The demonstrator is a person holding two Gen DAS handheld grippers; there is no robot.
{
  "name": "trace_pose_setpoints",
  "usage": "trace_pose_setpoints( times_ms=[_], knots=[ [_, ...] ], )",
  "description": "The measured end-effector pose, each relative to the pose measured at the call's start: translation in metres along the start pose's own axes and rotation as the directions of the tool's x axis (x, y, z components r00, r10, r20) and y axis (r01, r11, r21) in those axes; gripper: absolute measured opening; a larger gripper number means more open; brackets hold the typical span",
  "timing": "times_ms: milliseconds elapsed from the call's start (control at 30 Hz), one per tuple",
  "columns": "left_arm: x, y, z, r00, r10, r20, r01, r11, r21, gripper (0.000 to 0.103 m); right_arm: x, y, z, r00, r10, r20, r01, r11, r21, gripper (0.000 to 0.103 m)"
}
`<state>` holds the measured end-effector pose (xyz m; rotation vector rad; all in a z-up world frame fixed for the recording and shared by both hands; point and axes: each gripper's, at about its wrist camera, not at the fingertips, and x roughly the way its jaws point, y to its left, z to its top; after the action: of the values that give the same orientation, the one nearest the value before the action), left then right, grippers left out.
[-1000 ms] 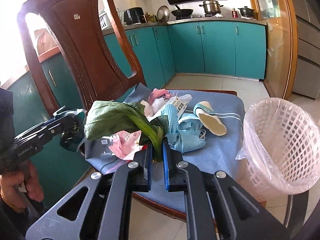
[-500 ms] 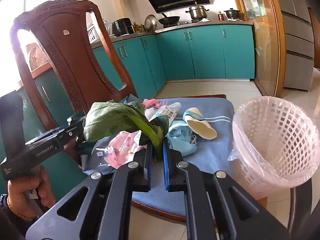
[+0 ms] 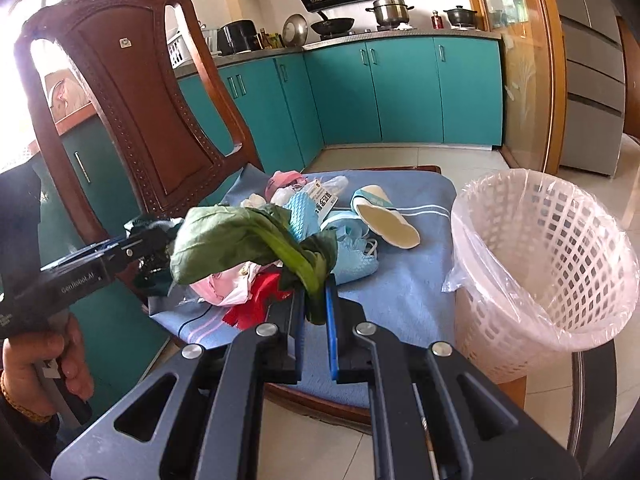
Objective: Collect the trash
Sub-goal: 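Lift the green vegetable with the right gripper while the left gripper holds the dark green wrapper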
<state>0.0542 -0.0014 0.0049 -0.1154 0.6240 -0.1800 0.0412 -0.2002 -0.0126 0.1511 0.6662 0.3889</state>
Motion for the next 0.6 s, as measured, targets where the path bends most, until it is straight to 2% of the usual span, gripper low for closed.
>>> trace_pose_setpoints(
  times_ms=[267,600],
  knots=[
    [-0.017,0.012,-0.01,0.999,0.039,0.003,-0.039,0.999,0.007,0.04,-0.009,0.016,0.001,1.0,0.015,0.026,-0.014,1.0,-0.025,0.01],
    [-0.03,0.01,0.001,0.998,0.035,0.042,-0.035,0.999,-0.006,0.04,-0.012,0.023,0.006,0.999,-0.013,0.03,0.014,0.999,-0.031,0.01]
  ],
)
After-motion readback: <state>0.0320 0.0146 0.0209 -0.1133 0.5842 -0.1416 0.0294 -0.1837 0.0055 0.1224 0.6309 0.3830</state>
